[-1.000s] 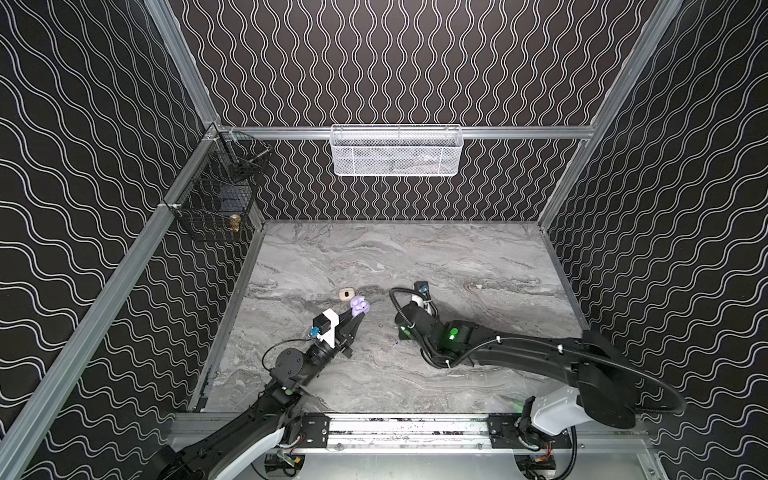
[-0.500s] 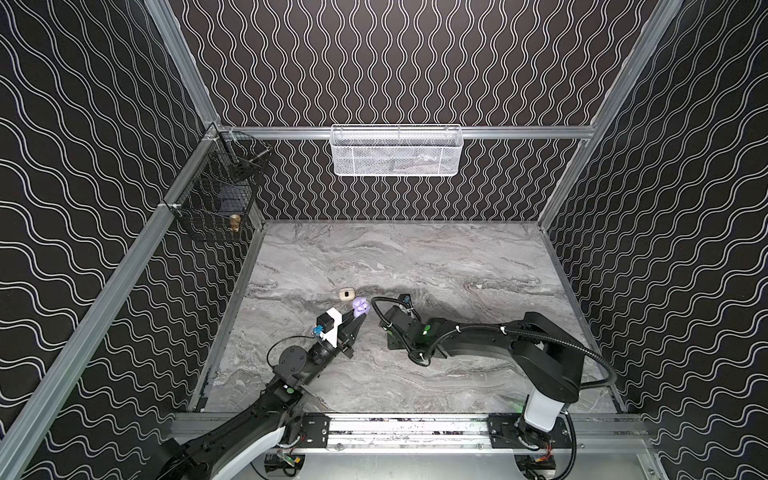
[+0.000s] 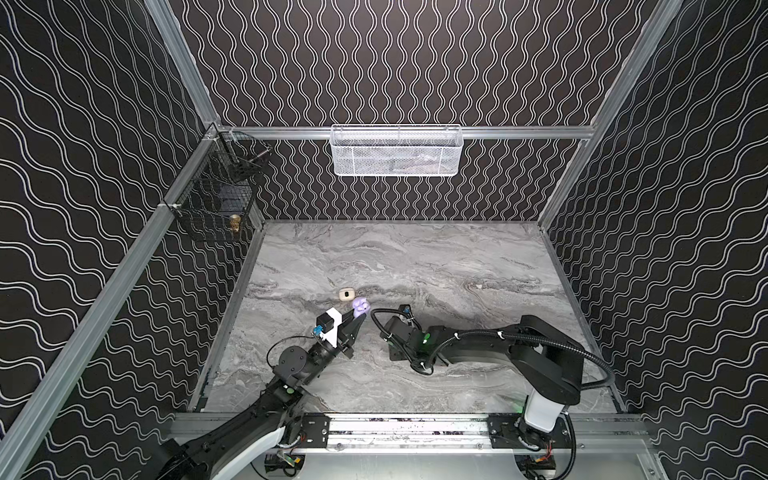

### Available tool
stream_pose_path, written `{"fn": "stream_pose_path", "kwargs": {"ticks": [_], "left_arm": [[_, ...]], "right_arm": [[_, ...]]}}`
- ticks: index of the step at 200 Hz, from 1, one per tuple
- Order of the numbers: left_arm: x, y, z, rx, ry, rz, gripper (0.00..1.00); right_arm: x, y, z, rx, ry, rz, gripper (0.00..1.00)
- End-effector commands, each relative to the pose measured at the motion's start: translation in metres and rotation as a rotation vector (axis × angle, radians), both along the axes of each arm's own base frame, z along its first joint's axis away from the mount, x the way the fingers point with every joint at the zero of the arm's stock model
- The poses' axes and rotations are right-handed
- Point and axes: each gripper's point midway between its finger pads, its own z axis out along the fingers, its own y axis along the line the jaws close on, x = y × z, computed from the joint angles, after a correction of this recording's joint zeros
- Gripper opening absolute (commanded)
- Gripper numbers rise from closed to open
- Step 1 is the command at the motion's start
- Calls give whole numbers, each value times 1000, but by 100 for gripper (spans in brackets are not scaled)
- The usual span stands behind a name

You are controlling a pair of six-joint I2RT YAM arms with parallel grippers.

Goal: Insert the wireless bluetooth earbuds into the charging case
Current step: 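Move the right gripper down over the second lilac earbud on the table, then close the right gripper on the second lilac earbud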

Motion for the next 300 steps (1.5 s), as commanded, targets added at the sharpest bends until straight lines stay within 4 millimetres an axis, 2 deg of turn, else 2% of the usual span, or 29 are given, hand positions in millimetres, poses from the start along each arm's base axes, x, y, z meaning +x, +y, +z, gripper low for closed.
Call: {"fn": "stream_pose_path", "kwargs": {"ticks": [1,61,147,152,173,241,263,281,300], "left_arm": [[-3,2,-10,7,8,-3,0],[-3,2,-9,7,2,-2,0],[-3,1,-9,7,7,-5,0],[-3,1,-10,7,8,-4,0],[-2,2,-11,10,12,2,0],[-4,4,-8,7,4,5,0],[-3,4,-9,6,10,9,0],[-3,3,-10,5,15,5,0],[-2,4,-10,4,9,8,0]], "right_arm": [[1,10,-1,17,12,4,46],[11,31,3,11,-3,33,41],[4,18,2,-82,-28,22,36],[3,16,-7,-105,-16,22,36],[2,17,-12,-118,-8,31,35],[0,18,-20,-135,-1,31,19],[-3,19,-17,-120,-2,34,17],[-4,18,-15,-112,-11,31,18],[-4,17,-11,-103,-20,31,27]]}}
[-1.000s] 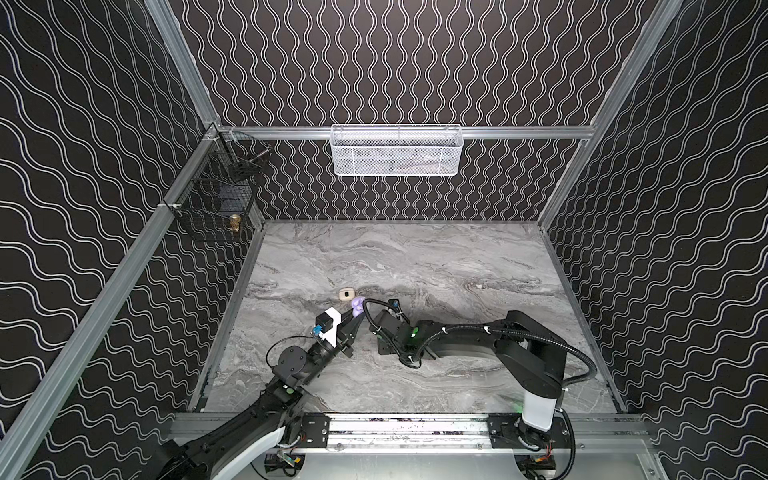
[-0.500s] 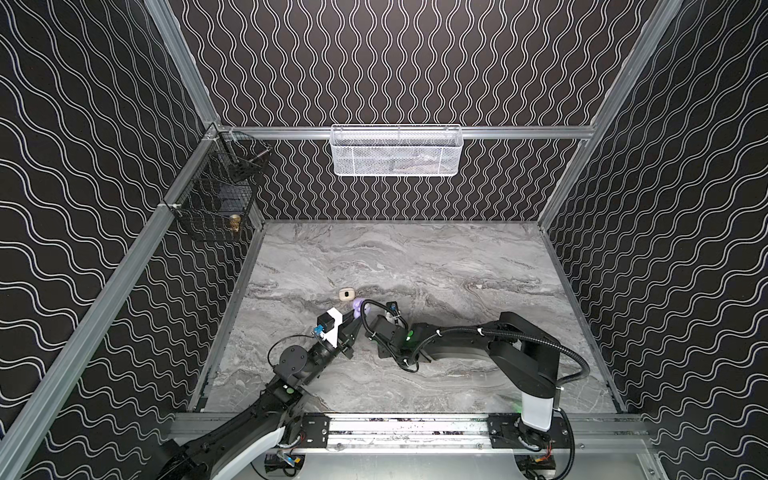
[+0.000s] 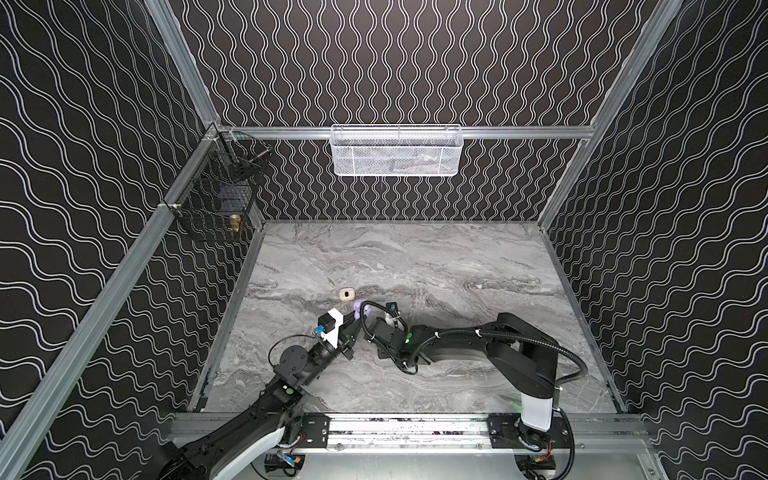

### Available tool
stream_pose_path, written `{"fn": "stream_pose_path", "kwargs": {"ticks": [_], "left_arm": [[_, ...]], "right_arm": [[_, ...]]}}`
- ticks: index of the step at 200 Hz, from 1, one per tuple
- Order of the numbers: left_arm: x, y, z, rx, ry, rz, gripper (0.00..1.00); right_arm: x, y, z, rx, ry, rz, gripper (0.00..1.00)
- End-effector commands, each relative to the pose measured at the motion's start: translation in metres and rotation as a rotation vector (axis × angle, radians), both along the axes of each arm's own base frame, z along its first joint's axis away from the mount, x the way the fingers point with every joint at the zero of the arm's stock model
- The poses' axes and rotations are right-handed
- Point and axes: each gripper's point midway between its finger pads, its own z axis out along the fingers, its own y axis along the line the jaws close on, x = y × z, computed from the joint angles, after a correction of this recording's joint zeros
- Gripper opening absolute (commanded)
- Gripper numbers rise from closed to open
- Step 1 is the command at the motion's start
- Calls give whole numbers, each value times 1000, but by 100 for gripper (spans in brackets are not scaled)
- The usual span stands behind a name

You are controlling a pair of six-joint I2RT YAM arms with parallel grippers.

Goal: Insert the wireless bluetooth earbuds into the charging case
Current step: 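Close the right gripper on the second lilac earbud, then lift the second earbud with the right gripper toward the held case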

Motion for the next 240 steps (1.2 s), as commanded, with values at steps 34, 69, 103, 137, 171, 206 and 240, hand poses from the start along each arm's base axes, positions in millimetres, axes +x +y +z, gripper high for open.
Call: {"fn": "stream_pose_path", "kwargs": {"ticks": [34,69,103,137,171,206,240], "left_arm": [[-3,4,-1,-16,-22,13,0],[-2,5,-2,-10,-16,19,0],[-1,6,-3,-9,-15,26,0],[-1,5,-3,-9,-14,22,0],[0,6,-3,-8,-13,26,0],[0,5,-4,-7,-6,25,0],[0,6,-4,-9,-6,27,0]], "right_arm": [[-16,-11,-9,-18,58,10,31],[-19,-9,-8,-21,59,24,32],[-24,-8,-9,-29,65,36,35],[-29,-7,-10,-31,61,41,35],[-28,-5,-8,-30,55,38,30],[-28,-9,-8,-43,48,26,27],[-30,-12,-10,-53,49,21,21]]}}
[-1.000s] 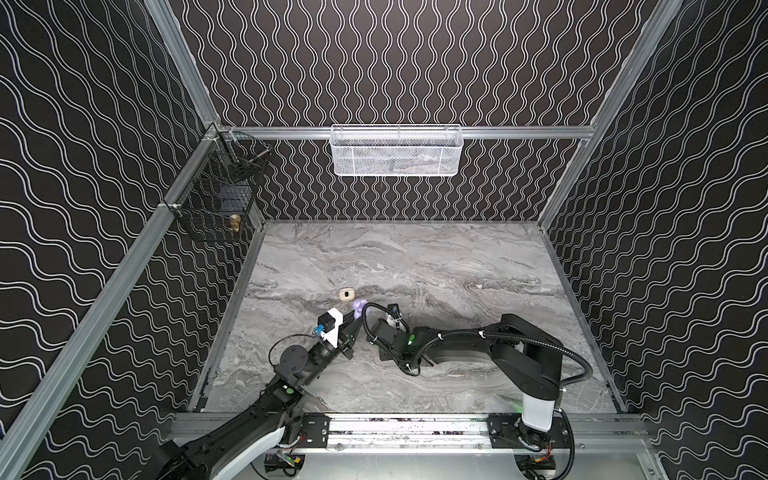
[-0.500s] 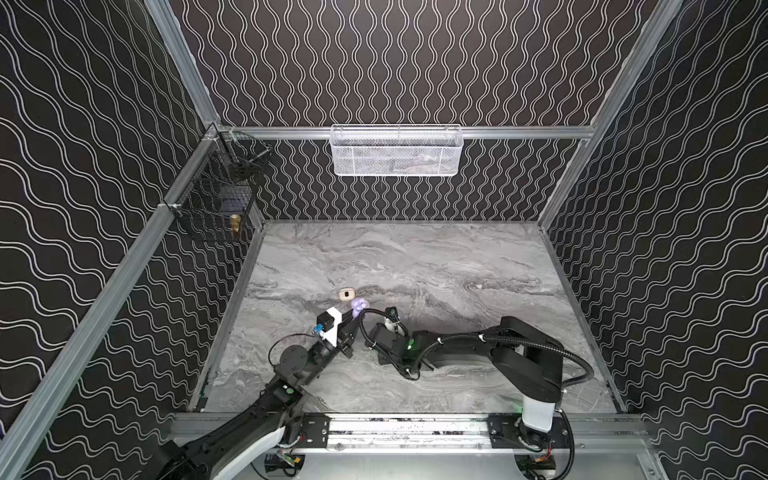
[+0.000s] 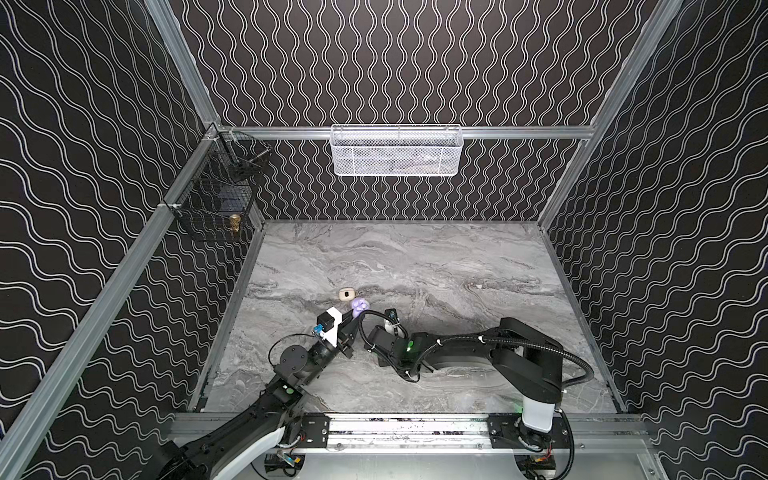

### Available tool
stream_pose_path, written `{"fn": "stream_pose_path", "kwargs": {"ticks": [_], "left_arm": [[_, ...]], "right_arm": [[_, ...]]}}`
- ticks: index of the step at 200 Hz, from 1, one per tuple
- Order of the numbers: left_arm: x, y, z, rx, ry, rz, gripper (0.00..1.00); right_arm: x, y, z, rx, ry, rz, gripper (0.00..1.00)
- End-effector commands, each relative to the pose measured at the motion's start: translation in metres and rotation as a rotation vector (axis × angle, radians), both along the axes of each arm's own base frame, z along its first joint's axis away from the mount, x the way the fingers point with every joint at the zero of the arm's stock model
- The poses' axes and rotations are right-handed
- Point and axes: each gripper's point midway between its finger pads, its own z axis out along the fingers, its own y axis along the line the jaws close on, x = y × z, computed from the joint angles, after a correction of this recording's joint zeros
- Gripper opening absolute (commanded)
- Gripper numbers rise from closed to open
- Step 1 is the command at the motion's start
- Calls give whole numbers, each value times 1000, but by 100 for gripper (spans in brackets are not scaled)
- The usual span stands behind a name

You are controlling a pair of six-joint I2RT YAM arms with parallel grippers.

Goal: Insert the wireless bluetooth earbuds into the charging case
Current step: 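Lift the second earbud with the right gripper toward the held case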

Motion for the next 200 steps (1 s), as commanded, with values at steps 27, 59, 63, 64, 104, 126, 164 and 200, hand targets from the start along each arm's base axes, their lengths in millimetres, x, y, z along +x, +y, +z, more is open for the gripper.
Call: {"fn": "stream_pose_path", "kwargs": {"ticks": [27,59,63,64,104,126,164,200], "left_arm": [[-3,2,-3,-7,-13,2,0],[-3,3,-4,-6,-11,6,0],[-3,3,-3,-7,-11,5,0],[-3,3,-4,-7,-11,6,0],[-3,4,-3,-6,-10,10,0],[-3,4,-3,-6,-11,12,0],[-3,3,-3,-8,-13,5,0],[-7,2,-1,-20,-37,-15,0]], "right_arm": [[-16,-11,-10,-53,52,3,24],[-20,-12,-12,-63,50,6,28],[-20,-11,-11,-61,50,5,28],[-21,-12,-12,-64,52,5,28],[-22,-14,-16,-70,54,1,20],[-22,-16,-15,-70,52,-5,17],[-17,-19,7,-30,2,-29,15],[-3,-22,77,87,-135,-53,15]]}}
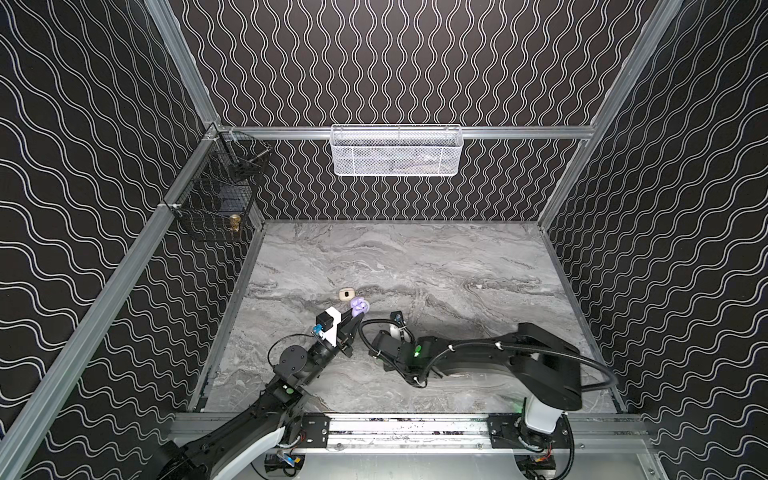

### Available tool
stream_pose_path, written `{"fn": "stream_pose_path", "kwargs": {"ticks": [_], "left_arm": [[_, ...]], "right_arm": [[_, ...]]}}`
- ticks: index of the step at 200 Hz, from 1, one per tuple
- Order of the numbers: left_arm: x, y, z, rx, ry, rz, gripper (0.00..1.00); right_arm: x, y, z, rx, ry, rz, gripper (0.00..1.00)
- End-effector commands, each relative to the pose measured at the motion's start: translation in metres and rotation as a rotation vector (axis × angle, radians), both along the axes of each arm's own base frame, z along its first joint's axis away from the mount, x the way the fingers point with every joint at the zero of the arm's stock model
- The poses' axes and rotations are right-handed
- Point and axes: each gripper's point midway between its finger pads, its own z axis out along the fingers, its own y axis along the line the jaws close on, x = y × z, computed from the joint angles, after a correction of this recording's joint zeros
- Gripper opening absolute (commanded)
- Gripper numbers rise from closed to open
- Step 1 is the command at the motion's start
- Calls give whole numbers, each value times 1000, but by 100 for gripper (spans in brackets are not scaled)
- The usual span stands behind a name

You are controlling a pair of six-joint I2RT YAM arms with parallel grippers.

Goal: Insert the wireless bluetooth earbuds into the charging case
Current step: 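Lift the second earbud with the right gripper toward the held case, then lower the second earbud into the case held by the left gripper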

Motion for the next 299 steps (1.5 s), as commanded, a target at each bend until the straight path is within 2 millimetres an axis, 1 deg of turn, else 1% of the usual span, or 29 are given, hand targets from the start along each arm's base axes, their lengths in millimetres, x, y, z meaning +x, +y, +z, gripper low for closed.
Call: {"fn": "stream_pose_path", "kwargs": {"ticks": [1,16,43,65,80,100,122,141,165,185,243,272,299], "left_arm": [[-8,0,-5,-10,-25,-26,0],[-10,-1,-3,-12,-37,-38,0],[-15,-7,1,-8,-65,-79,0],[-21,-12,6,-8,-99,-117,0],[-24,-15,9,-10,-115,-144,0],[-28,-17,12,-11,-136,-167,0],[-31,-19,15,-17,-149,-187,0],[-36,-23,18,-21,-168,-220,0],[-41,-26,21,-23,-188,-253,0],[-44,-28,24,-27,-203,-274,0],[-44,-27,24,-30,-201,-266,0],[-44,-26,25,-32,-198,-261,0],[-41,-23,24,-36,-185,-241,0]], "right_arm": [[9,-7,41,52,-95,-33,15],[14,-8,70,91,-150,-35,15],[22,-6,130,193,-248,-32,15],[21,0,179,320,-331,3,15],[18,3,208,391,-388,24,14],[13,6,239,449,-451,35,15],[9,13,259,493,-506,55,14],[8,19,268,520,-542,59,15],[8,28,274,568,-580,65,15],[8,35,272,587,-595,59,16],[6,58,249,588,-573,74,16],[6,58,239,582,-564,65,16],[4,56,235,583,-558,64,16]]}}
